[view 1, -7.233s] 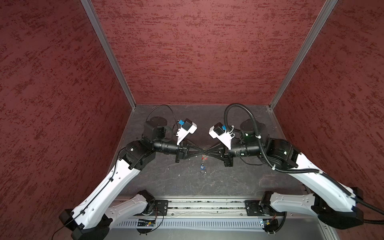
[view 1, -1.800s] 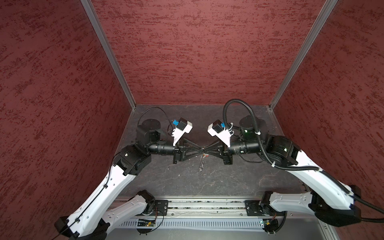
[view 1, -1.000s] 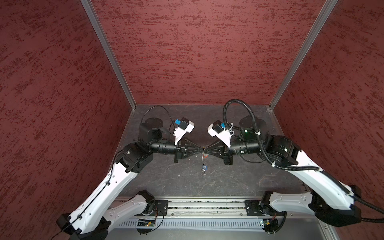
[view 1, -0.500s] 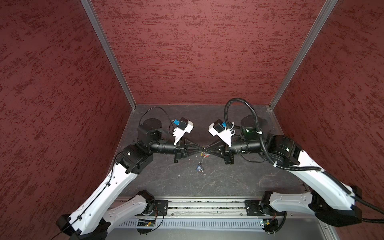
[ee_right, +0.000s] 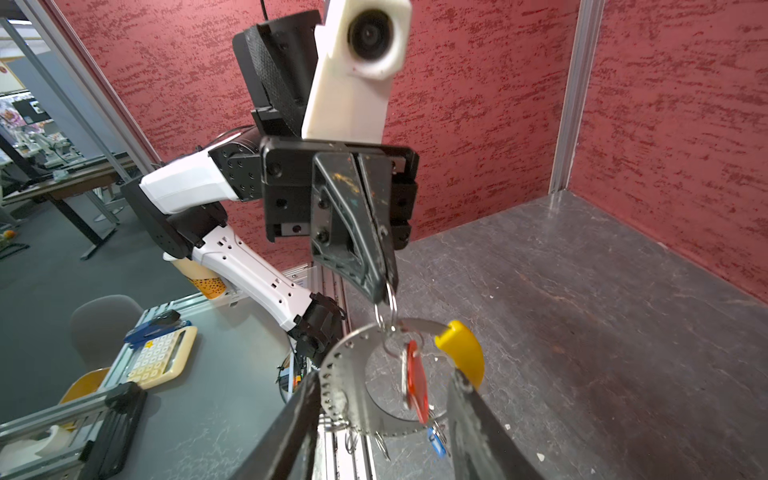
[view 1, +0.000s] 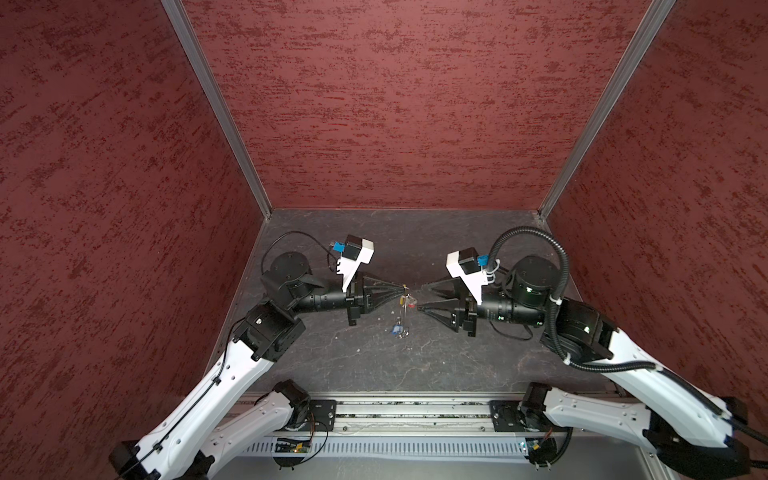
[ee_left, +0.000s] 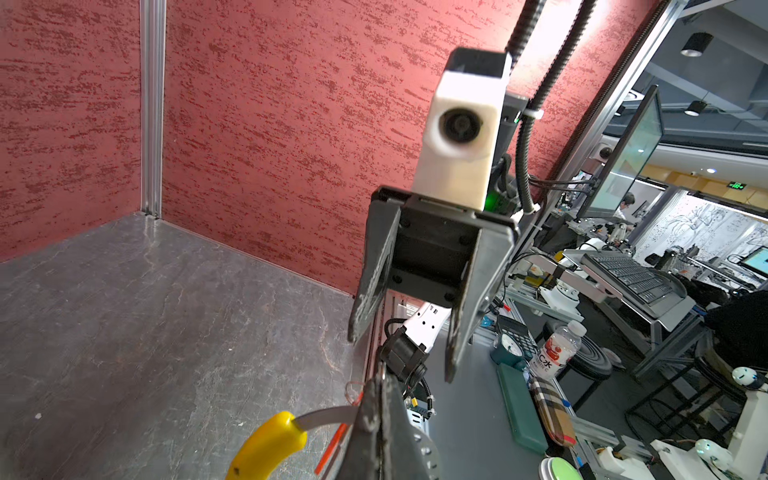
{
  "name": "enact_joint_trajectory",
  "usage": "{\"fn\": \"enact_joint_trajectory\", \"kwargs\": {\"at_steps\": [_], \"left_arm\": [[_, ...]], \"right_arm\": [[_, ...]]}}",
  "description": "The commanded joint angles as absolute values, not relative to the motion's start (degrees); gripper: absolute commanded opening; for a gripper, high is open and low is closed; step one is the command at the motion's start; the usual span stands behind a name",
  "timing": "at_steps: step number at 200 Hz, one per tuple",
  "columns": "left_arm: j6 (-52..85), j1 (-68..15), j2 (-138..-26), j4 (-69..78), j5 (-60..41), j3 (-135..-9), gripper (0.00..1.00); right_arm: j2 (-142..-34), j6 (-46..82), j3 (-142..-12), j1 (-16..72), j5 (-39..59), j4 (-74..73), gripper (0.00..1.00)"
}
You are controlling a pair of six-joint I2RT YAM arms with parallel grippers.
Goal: Remove the keys from the keyring
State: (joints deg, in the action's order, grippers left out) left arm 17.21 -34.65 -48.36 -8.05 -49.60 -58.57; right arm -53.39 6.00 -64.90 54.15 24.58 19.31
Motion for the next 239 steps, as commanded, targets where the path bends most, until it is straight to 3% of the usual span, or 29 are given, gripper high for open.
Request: {"fn": "enact_joint_trajectory", "kwargs": {"at_steps": [1, 93, 181, 239], "left_arm": [[18.7, -34.5, -47.0, -2.6, -48.1, -57.9, 0.0], [20.6, -34.9, -46.2, 0.9, -47.6, -56.1, 0.0], [20.7, -35.1, -45.6, 1.0, -46.6, -55.8, 0.0], [20.7, -35.1, -45.3, 1.0, -45.7, -55.6, 0.0]], "right_arm": [[-51.1, 9.0, -59.5, 54.0, 23.8, 5.0, 0.51], [-52.4, 9.9, -55.3, 54.0, 25.1, -4.9, 0.54], [-55.1, 9.0, -57.7, 54.0, 28.2, -5.1, 0.26], [-56.2, 9.4, -58.2, 54.0, 29.2, -5.7, 0.22]]}}
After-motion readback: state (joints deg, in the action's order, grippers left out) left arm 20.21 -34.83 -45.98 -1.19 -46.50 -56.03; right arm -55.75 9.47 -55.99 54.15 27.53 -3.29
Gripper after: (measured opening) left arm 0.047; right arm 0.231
